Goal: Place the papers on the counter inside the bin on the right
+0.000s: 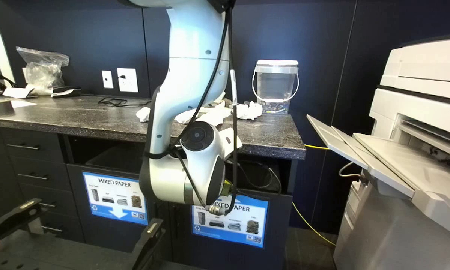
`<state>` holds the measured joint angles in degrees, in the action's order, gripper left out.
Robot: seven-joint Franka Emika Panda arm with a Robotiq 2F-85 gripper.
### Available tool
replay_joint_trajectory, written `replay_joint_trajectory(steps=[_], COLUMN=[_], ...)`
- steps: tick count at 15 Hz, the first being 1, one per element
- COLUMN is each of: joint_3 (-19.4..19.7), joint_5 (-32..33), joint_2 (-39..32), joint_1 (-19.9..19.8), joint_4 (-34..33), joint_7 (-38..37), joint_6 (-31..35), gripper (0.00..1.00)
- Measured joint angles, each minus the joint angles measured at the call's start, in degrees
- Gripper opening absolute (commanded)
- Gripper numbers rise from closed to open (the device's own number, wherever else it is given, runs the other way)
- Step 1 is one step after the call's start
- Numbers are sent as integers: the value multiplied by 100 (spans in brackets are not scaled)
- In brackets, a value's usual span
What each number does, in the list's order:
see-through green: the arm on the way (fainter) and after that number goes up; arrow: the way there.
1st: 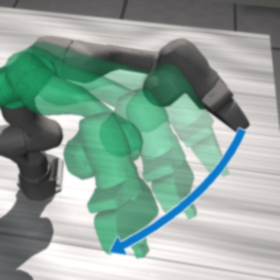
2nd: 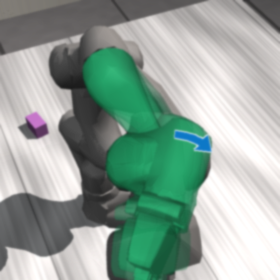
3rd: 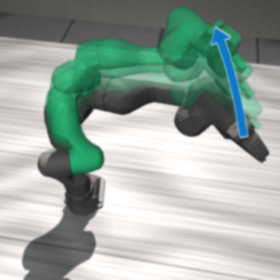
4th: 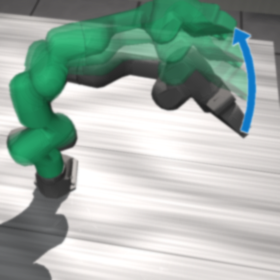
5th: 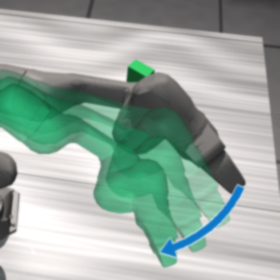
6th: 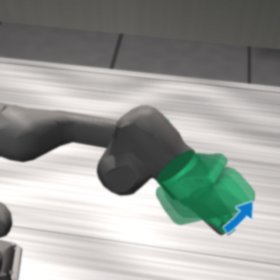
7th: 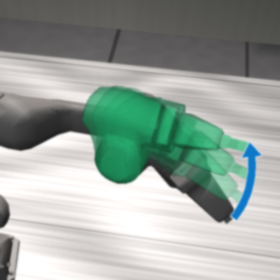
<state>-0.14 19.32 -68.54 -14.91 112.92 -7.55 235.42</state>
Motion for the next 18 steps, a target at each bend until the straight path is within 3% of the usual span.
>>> replay_joint_trajectory(steps=[5,12,18], joint_3=[159,349,556], joint_5=[274,277,245], joint_2=[809,2624,4284], joint_1=[20,238,467], joint_4=[832,2098,2443], joint_7=[218,982,1781], joint_6=[-656,-2977,-4488], gripper=[100,100,100])
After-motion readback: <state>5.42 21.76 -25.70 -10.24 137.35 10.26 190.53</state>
